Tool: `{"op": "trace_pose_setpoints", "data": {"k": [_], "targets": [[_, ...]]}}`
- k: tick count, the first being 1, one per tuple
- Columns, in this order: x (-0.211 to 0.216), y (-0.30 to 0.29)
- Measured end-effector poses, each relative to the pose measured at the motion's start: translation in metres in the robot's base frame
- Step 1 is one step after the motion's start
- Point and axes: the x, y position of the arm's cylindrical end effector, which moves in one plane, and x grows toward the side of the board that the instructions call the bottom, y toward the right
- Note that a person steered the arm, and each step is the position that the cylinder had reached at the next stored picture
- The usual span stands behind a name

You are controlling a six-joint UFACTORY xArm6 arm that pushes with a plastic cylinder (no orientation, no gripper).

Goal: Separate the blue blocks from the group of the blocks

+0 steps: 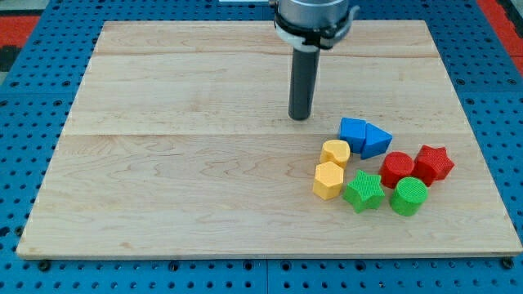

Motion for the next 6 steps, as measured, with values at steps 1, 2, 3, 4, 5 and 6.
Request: {"op": "trace_pose_setpoints", "data": {"k": [1,2,3,4,5,6], "targets": [[-0.036,0.014],[-0.037,0.154],[0.005,0.19],[0.06,0.165],[0.08,0.129],[0.057,0.055]]}}
